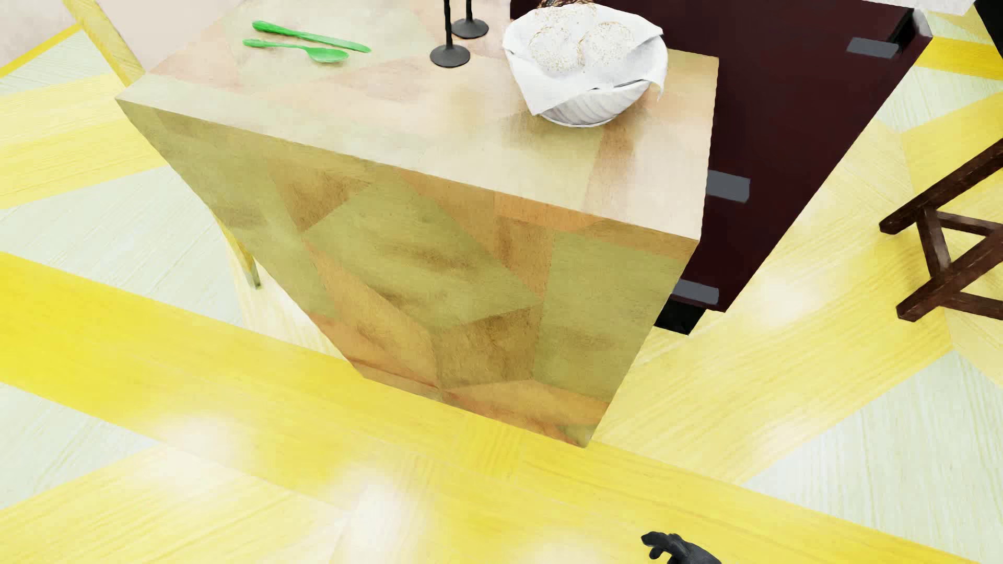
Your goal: Go to the chair
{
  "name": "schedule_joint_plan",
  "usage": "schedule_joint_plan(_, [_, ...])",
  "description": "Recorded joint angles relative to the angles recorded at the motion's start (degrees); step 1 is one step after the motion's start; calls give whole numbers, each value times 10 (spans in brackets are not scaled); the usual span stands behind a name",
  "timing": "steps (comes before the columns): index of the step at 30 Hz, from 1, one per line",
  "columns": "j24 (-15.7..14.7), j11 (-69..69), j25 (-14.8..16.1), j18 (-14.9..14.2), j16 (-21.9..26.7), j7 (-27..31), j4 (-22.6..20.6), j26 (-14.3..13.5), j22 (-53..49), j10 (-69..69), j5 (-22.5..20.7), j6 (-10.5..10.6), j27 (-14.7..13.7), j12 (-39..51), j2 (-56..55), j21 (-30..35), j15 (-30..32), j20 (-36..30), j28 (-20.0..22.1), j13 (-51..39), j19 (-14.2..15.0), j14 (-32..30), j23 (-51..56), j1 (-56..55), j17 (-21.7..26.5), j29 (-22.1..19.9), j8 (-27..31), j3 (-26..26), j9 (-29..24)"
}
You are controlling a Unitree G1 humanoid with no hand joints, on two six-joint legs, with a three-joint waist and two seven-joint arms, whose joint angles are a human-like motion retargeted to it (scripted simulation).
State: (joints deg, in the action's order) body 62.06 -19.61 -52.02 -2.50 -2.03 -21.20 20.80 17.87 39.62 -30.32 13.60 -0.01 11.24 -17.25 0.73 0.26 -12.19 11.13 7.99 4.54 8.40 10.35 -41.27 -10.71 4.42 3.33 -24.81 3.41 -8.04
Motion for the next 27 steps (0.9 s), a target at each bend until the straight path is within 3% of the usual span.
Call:
schedule_joint_plan(1, [3,-2,5,7,-1,-63,22,4,2,14,9,0,3,0,7,1,1,6,5,3,11,-10,7,17,1,-2,-8,0,2])
schedule_joint_plan(2, [5,-6,13,-5,-4,-101,29,7,6,21,21,1,3,4,13,-1,2,11,10,10,25,-30,16,31,5,-4,-15,1,4])
schedule_joint_plan(3, [3,-12,19,-37,-8,-101,20,10,10,17,37,1,2,9,19,-2,4,16,17,19,41,-28,26,35,11,-10,-19,3,5])
schedule_joint_plan(6, [9,-68,32,-13,-13,-103,-49,0,42,1,119,-10,4,44,12,-5,56,2,6,57,56,13,44,45,36,-17,-4,7,2])
schedule_joint_plan(7, [22,-120,33,0,-10,-102,-83,-4,52,10,157,-17,6,60,-12,-3,89,-12,0,69,14,21,45,53,44,-13,6,6,1])
schedule_joint_plan(8, [35,-177,33,13,-7,-99,-117,-11,62,25,200,-26,12,75,-37,0,113,-23,4,86,-98,25,45,63,46,-10,-3,4,-1])
schedule_joint_plan(9, [40,-234,32,25,-3,-91,-149,-20,66,43,226,-35,16,92,-62,3,103,-28,5,102,-151,27,45,76,44,-6,-7,0,-3])
schedule_joint_plan(10, [39,-299,28,36,2,-74,-176,-26,64,59,221,-43,19,113,-99,5,76,-33,-3,120,-166,29,47,87,38,-2,22,-9,-6])
schedule_joint_plan(13, [48,-463,33,63,33,2,-238,-57,51,91,128,-57,23,171,-222,-10,55,-82,-53,167,-150,33,46,114,-1,-3,111,-38,-11])
schedule_joint_plan(16, [77,-482,21,88,56,87,-293,-84,28,124,41,-62,17,226,-307,6,62,-163,-92,198,-143,35,32,145,-25,12,104,-58,-11])
schedule_joint_plan(19, [68,-349,0,114,53,162,-338,-107,-9,158,-85,-62,1,250,-353,36,80,-223,-106,209,-116,36,28,188,-22,45,117,-63,-9])
schedule_joint_plan(22, [45,-70,7,137,45,228,-375,-125,-34,167,-140,-62,2,253,-310,13,94,-277,-120,216,-72,39,45,221,-19,36,47,-59,-2])
schedule_joint_plan(23, [39,3,11,143,45,247,-386,-128,-36,162,-150,-61,6,248,-285,1,93,-292,-127,217,-75,38,51,234,-18,27,32,-57,-1])
schedule_joint_plan(24, [36,33,16,150,45,264,-396,-128,-34,150,-156,-58,10,240,-263,-11,87,-305,-132,216,-85,32,54,251,-15,19,31,-57,0])
schedule_joint_plan(26, [40,10,22,154,50,284,-403,-109,-20,123,-152,-46,22,213,-243,-36,131,-310,-133,207,-208,-4,55,282,-11,7,50,-57,2])
schedule_joint_plan(27, [42,-41,25,148,50,285,-404,-89,-9,88,-139,-36,28,191,-249,-51,119,-298,-122,198,-224,-30,52,286,-9,0,49,-58,2])
